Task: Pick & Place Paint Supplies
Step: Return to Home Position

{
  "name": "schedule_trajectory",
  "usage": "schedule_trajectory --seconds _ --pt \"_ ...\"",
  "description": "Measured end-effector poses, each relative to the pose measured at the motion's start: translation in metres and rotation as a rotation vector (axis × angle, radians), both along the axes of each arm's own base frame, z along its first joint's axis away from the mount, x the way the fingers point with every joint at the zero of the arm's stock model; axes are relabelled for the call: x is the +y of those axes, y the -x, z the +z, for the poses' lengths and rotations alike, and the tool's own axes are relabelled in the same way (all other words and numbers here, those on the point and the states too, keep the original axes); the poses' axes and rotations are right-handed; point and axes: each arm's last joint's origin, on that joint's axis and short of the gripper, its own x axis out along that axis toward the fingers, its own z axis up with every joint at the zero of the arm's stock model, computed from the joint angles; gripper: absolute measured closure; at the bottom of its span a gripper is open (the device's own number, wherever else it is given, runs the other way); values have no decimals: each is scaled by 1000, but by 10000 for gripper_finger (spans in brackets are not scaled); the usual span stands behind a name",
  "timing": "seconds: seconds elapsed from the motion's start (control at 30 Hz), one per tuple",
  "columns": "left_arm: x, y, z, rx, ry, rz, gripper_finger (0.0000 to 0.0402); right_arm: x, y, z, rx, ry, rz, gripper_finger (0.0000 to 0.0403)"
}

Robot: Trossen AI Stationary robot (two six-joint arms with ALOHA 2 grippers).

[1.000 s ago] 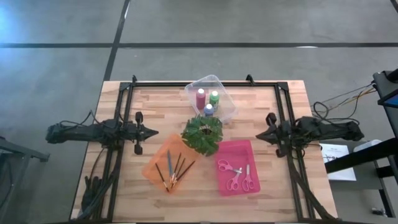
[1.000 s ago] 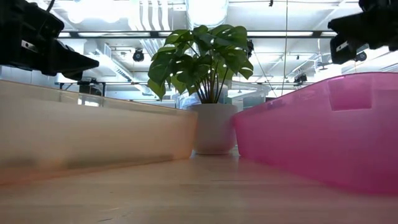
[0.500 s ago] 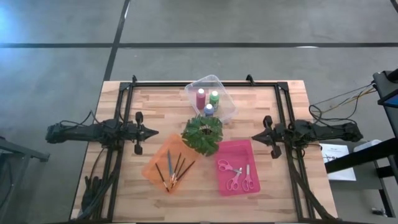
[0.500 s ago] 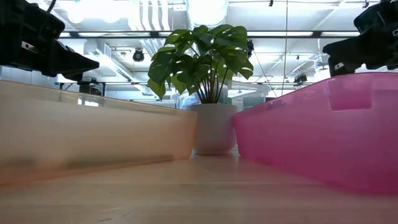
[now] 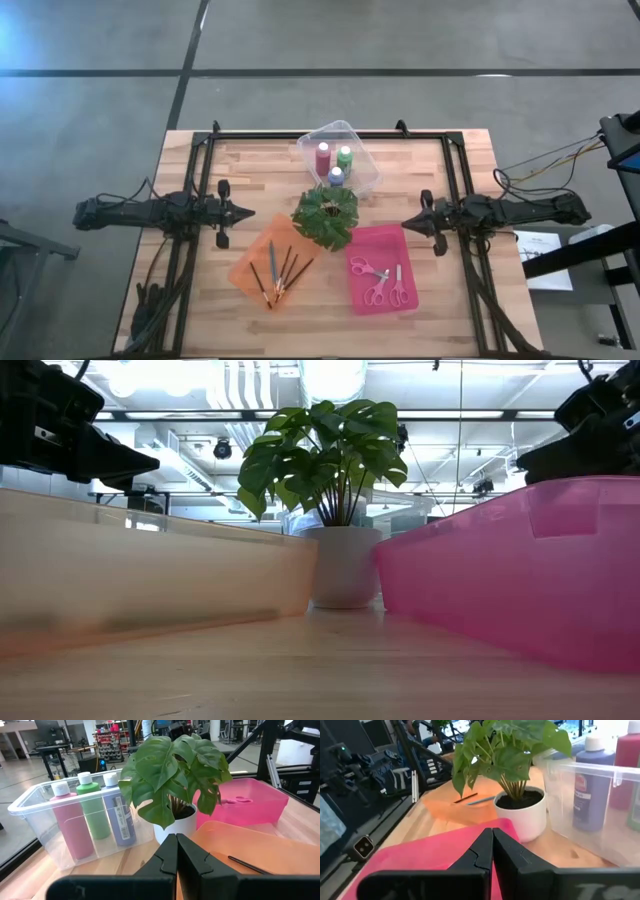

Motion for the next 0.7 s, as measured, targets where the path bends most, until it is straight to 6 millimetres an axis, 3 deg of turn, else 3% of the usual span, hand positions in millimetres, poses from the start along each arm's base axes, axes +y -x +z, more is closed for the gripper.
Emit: schedule_trajectory --seconds 0.7 --pt "0 0 0 0 3 0 395 0 -2 -4 38 41 4 395"
